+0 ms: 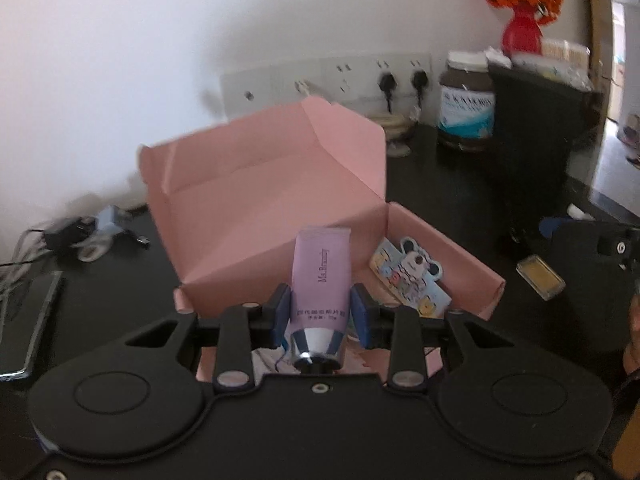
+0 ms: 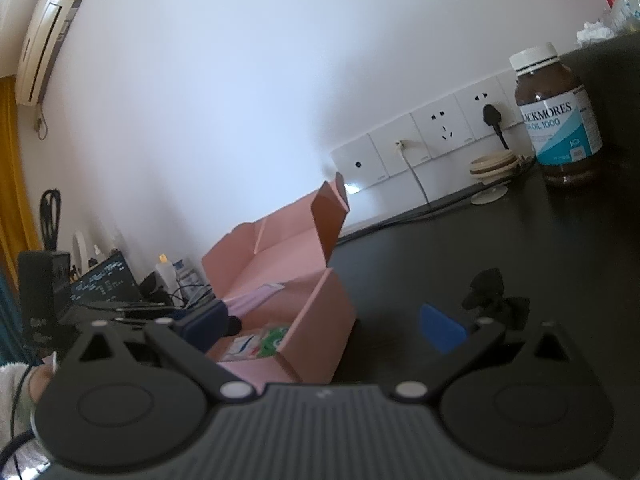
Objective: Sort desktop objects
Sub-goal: 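Carry the pink tube over the pink box and lower it in, then open the left tool and withdraw it from the pink box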
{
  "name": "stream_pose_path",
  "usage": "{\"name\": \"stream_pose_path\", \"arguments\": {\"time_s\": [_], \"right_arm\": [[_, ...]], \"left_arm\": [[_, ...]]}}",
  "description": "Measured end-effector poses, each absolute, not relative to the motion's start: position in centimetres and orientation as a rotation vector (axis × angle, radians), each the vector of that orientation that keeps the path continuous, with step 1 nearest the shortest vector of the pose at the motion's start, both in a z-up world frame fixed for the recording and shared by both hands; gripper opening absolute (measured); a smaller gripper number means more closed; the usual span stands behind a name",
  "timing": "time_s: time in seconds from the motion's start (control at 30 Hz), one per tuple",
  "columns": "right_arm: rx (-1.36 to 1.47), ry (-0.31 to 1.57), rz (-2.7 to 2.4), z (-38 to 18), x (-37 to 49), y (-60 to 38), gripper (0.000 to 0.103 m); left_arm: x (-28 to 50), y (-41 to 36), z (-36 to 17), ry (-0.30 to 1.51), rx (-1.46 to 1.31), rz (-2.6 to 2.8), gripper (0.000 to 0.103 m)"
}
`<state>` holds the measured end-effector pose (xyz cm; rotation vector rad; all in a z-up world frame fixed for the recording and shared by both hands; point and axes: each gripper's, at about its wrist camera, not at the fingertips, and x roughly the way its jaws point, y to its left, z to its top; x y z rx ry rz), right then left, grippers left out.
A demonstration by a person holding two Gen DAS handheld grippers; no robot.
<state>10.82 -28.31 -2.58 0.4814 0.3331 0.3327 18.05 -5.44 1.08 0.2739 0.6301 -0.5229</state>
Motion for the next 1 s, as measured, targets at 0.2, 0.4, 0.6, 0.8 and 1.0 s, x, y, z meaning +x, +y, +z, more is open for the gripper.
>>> {"name": "stream_pose_path", "arguments": {"time_s": [0.2, 0.4, 0.6, 0.8, 1.0], "right_arm": [[0.487, 0.335, 0.331, -2.6, 10.9, -28.4, 0.102], [0.493, 0.341, 0.337, -2.7, 11.0, -28.5, 0.102], [0.494, 0.344, 0.339, -2.7, 11.0, -28.5, 0.102], [0.496, 0.346, 0.339, -2.7, 11.0, -28.5, 0.102], [0.500, 0.348, 0.339, -2.7, 11.0, -28.6, 0.102]], "left_arm": [[18.8, -5.6, 0.6, 0.666, 0.306, -0.571, 0.033], [18.4, -5.9, 0.6, 0.694, 0.417, -0.584, 0.033], [18.4, -5.5, 0.6, 0.711, 0.449, -0.550, 0.034], [18.9, -5.2, 0.7, 0.755, 0.427, -0.525, 0.035], [19.7, -4.9, 0.7, 0.823, 0.392, -0.518, 0.036]]}}
